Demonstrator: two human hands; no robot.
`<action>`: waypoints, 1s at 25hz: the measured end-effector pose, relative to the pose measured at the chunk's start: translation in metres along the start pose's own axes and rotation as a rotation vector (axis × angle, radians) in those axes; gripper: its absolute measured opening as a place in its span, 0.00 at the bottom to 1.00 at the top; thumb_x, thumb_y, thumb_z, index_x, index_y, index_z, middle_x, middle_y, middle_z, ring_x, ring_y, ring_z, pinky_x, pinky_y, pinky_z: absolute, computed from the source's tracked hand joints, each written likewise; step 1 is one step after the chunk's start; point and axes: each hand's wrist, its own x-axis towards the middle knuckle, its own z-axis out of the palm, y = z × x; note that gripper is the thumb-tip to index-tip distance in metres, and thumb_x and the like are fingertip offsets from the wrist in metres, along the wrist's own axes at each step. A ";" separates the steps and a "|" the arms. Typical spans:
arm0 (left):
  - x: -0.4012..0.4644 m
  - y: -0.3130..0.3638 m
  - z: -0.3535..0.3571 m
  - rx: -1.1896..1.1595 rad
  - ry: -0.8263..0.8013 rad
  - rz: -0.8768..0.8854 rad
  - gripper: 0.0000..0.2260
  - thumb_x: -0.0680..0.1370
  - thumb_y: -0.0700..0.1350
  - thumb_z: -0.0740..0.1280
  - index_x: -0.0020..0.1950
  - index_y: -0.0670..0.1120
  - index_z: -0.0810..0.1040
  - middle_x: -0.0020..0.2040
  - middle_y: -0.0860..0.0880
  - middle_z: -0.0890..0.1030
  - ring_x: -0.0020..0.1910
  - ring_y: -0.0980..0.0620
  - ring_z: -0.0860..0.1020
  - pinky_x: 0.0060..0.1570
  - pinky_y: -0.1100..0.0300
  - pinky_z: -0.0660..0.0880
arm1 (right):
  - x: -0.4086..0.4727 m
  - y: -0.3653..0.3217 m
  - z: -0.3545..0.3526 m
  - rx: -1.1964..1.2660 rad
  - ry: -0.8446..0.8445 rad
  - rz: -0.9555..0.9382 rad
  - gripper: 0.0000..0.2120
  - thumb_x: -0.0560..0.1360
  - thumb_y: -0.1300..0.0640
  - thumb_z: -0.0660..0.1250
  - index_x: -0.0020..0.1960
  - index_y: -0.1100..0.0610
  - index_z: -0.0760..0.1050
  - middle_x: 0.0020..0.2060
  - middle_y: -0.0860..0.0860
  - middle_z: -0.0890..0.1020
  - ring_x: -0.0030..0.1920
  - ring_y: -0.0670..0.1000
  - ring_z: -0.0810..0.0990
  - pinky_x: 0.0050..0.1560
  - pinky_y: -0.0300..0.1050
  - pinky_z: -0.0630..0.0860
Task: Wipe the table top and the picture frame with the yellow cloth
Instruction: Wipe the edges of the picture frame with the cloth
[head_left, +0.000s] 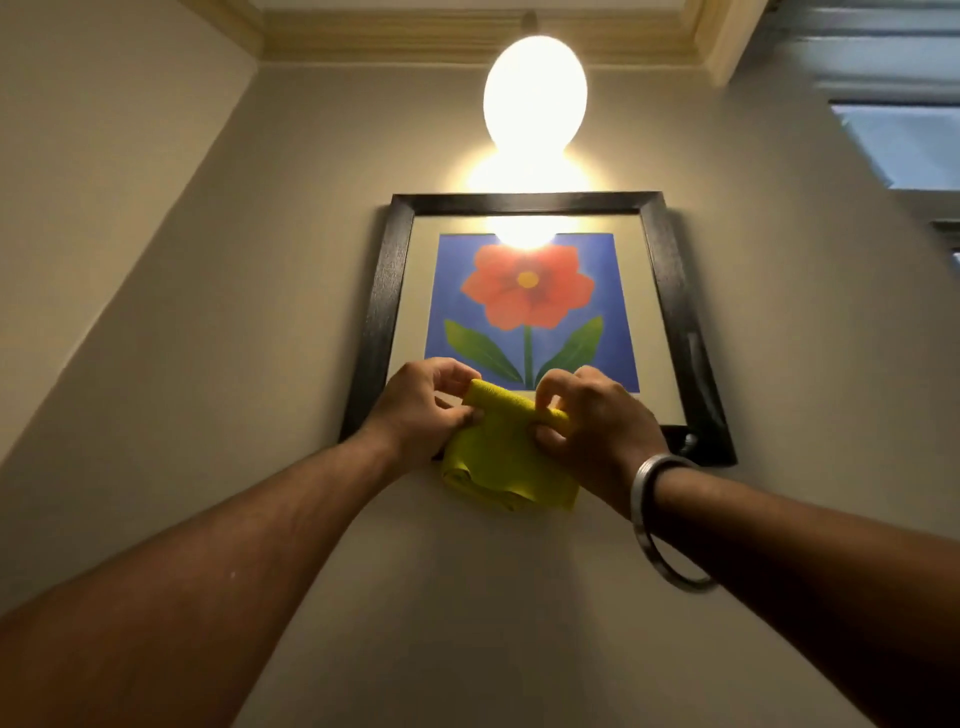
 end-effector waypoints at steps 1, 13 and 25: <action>0.007 -0.001 0.002 0.064 0.018 0.065 0.14 0.71 0.38 0.75 0.55 0.46 0.80 0.49 0.46 0.84 0.38 0.49 0.82 0.47 0.44 0.82 | 0.004 0.000 0.002 -0.038 0.038 0.022 0.08 0.69 0.49 0.69 0.47 0.48 0.74 0.45 0.53 0.76 0.47 0.59 0.77 0.44 0.49 0.75; 0.010 -0.074 -0.006 0.882 0.283 0.395 0.33 0.74 0.63 0.55 0.77 0.52 0.58 0.77 0.42 0.63 0.76 0.40 0.61 0.75 0.37 0.49 | -0.002 -0.006 0.047 -0.369 -0.013 -0.278 0.23 0.74 0.57 0.65 0.68 0.51 0.69 0.69 0.58 0.72 0.60 0.65 0.76 0.53 0.60 0.77; 0.007 -0.090 -0.006 0.932 0.352 0.304 0.34 0.71 0.52 0.51 0.78 0.50 0.55 0.79 0.40 0.58 0.77 0.39 0.57 0.77 0.42 0.51 | -0.026 -0.020 0.089 -0.376 0.111 -0.128 0.30 0.75 0.42 0.56 0.75 0.48 0.55 0.76 0.53 0.61 0.73 0.65 0.59 0.70 0.69 0.60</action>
